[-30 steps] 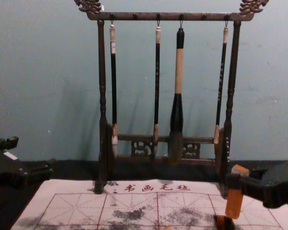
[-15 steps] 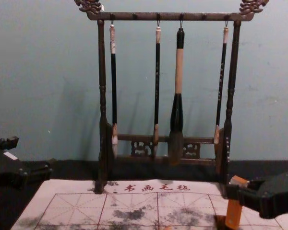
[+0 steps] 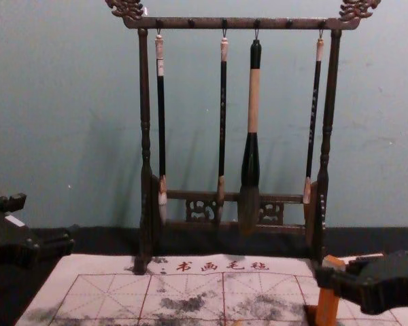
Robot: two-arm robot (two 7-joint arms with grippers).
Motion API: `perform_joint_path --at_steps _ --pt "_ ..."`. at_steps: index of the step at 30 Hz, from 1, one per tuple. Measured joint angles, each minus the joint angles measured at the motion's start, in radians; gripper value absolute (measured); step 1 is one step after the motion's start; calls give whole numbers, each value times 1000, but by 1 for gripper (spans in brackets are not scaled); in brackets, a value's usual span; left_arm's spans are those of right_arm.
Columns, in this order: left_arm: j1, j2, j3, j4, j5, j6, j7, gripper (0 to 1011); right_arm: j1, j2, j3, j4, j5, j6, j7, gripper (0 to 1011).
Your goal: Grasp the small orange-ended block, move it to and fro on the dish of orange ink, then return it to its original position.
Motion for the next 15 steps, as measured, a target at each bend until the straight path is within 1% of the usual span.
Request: perform_joint_path --at_steps 9,15 --pt "0 0 0 0 0 0 0 1001 8 -17 -4 21 -7 1 5 111" --pt "0 0 0 0 0 0 0 1001 14 -25 -15 39 -26 -1 6 111"
